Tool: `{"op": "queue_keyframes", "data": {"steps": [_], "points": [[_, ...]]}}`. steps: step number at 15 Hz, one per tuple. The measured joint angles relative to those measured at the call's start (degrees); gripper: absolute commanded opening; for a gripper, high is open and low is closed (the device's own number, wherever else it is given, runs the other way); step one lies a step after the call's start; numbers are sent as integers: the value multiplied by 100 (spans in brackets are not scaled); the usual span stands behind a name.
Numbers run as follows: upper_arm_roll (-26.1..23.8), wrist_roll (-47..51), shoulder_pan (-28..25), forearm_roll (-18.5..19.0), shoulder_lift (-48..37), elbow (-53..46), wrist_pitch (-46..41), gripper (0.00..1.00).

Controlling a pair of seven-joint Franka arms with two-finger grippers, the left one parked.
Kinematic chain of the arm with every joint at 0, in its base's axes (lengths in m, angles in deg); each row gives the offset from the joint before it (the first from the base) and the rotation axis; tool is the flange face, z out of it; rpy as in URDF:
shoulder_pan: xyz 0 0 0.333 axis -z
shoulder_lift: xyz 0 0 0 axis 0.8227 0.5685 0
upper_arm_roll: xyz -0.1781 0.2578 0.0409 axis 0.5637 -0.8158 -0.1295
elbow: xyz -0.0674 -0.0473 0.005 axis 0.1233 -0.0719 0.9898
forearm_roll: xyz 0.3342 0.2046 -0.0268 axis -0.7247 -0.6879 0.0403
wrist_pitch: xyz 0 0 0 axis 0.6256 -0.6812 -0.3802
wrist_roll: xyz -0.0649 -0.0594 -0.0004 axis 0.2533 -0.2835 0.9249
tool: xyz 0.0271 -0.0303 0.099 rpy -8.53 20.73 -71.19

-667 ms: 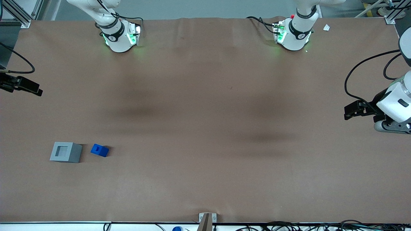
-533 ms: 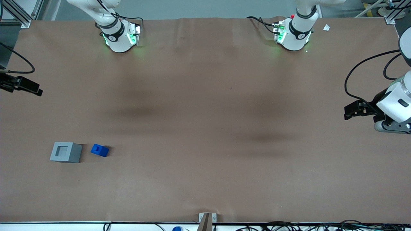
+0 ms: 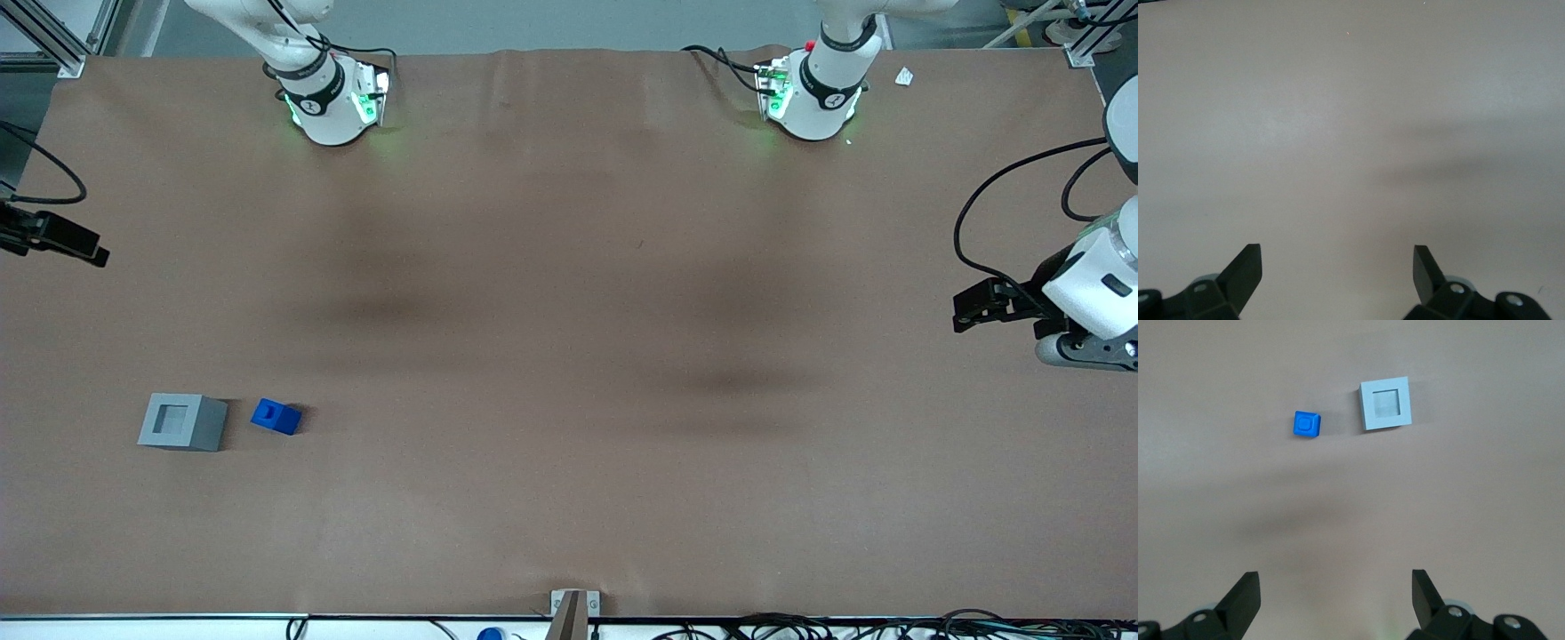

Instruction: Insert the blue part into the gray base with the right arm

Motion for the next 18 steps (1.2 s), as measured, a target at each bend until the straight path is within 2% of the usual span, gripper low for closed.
{"op": "queue_keyframes", "data": {"steps": [3, 6, 9, 11, 14, 18], "points": [[-3, -225, 96, -3, 129, 5, 17, 100], [-56, -363, -57, 119, 518, 18, 137, 100], [-77, -342, -217, 137, 1083, 52, 911, 100], [-71, -330, -223, -2, 1468, 59, 1405, 100], [-28, -204, -89, -516, 2063, 75, 2166, 100], [-33, 143, -49, -599, 2766, 155, 2889, 100]]}}
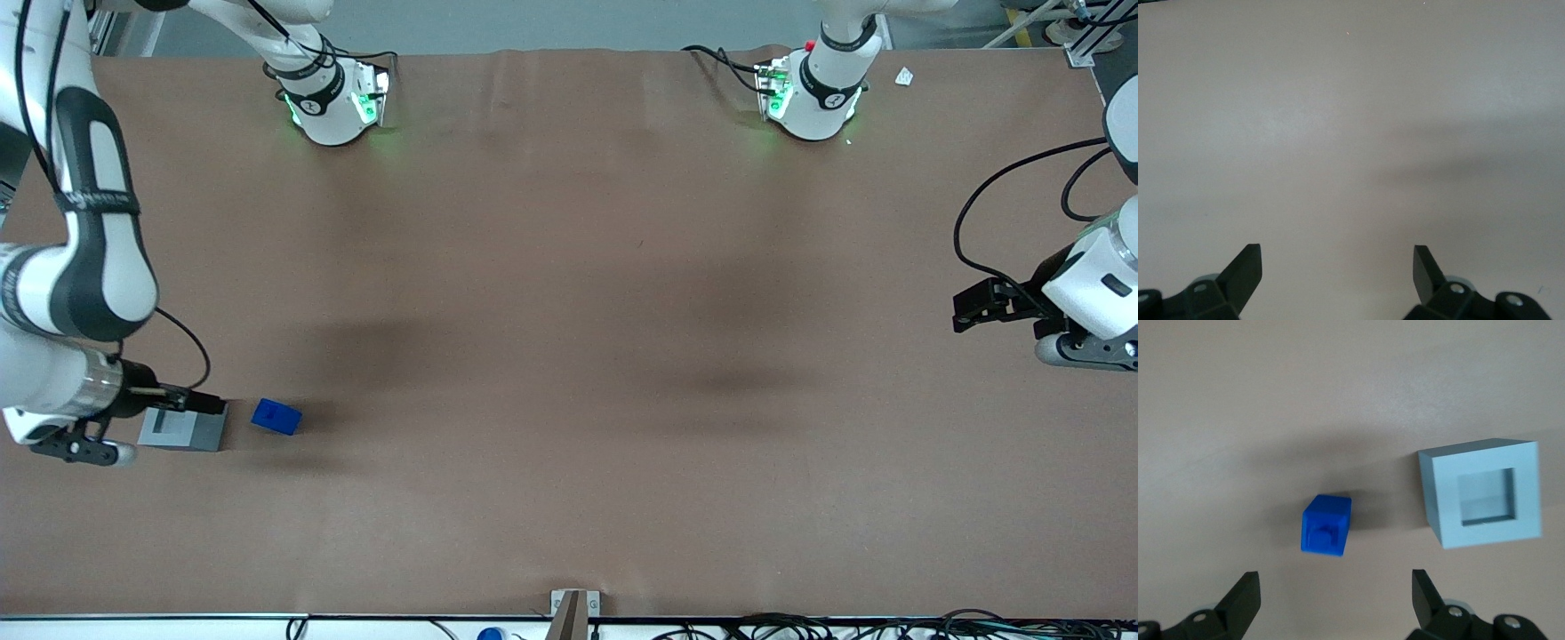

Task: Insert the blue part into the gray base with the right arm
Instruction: 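Reach the open right gripper down to the blue block and grasp it, then lift the blue block and carry it over the gray base's opening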

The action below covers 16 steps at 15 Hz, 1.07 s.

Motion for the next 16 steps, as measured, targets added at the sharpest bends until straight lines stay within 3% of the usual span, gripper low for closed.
{"op": "queue_keyframes", "data": {"steps": [5, 11, 16], "points": [[-20, 759, -279, -8, 575, 44, 430, 100], [9, 871, -304, -8, 797, 45, 468, 98], [10, 1046, -307, -8, 855, 51, 462, 59]]}}
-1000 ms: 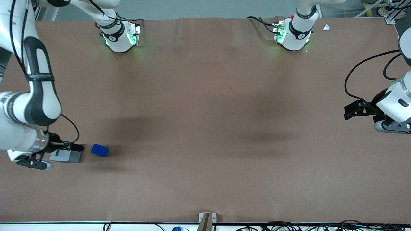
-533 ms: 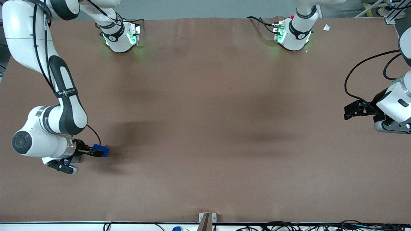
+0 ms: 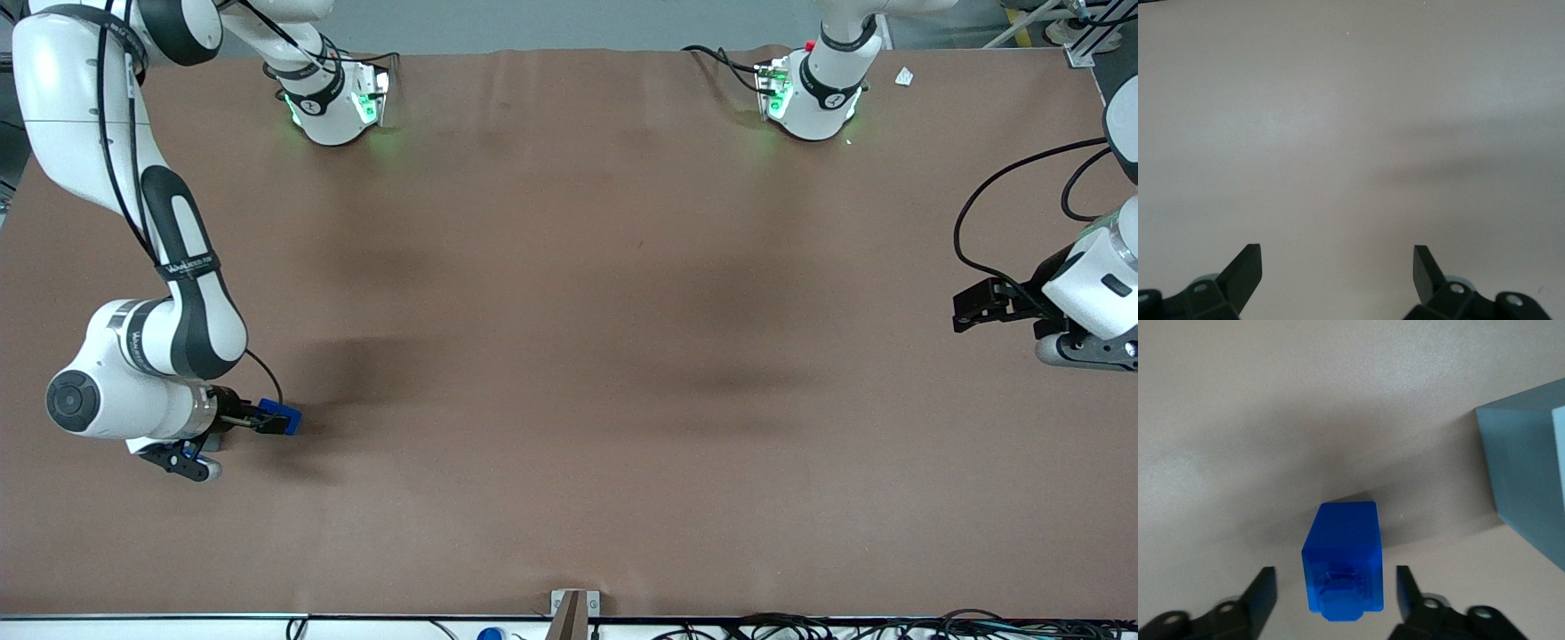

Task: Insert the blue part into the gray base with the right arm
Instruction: 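Lift the blue block and carry it over the gray base's opening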

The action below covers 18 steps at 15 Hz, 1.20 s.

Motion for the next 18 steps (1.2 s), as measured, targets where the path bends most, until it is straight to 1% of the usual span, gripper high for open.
{"op": "queue_keyframes", "data": {"steps": [3, 4, 7, 8, 10, 12, 14, 15, 18], "points": [[-3, 30, -13, 0, 42, 8, -1, 50], [-2, 37, -13, 0, 62, 8, 0, 42], [-3, 41, -13, 0, 78, 2, 0, 15], [-4, 41, -14, 0, 77, 0, -1, 10], [-1, 38, -11, 3, 75, -45, -93, 7], [14, -90, 11, 104, 55, -311, -684, 0], [30, -517, 78, 204, 2, -830, -1476, 0], [34, -787, 136, 224, -43, -1075, -1726, 0], [44, -1619, 401, 347, -115, -1466, -1939, 0]]}}
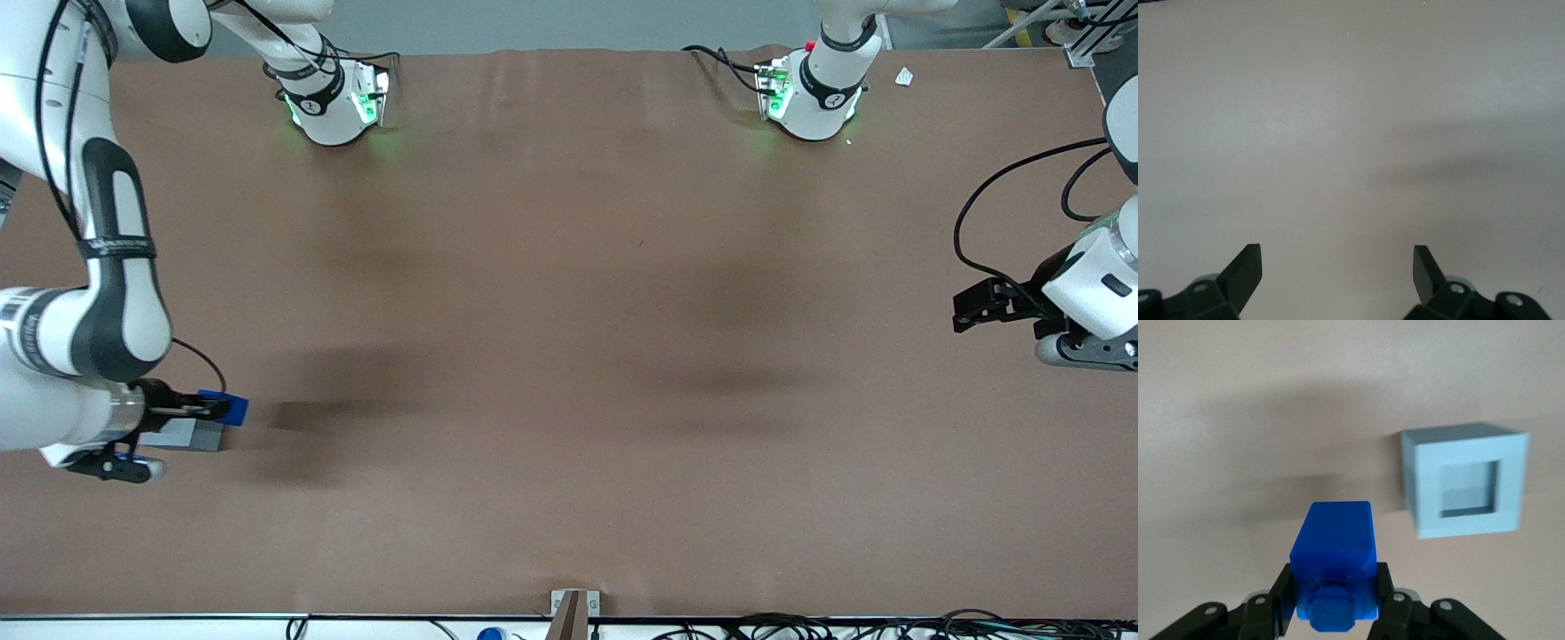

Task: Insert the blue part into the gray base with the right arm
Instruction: 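Lift the blue block and carry it over the gray base's opening, then lower the blue block into the gray base and open the right gripper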

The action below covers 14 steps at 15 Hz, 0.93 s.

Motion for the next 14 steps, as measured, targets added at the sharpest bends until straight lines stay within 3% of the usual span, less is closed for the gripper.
{"op": "queue_keyframes", "data": {"steps": [6, 14], "points": [[10, -1142, 495, 34, 96, -48, 367, 0], [9, -1275, 643, 50, 326, -47, 662, 0]]}}
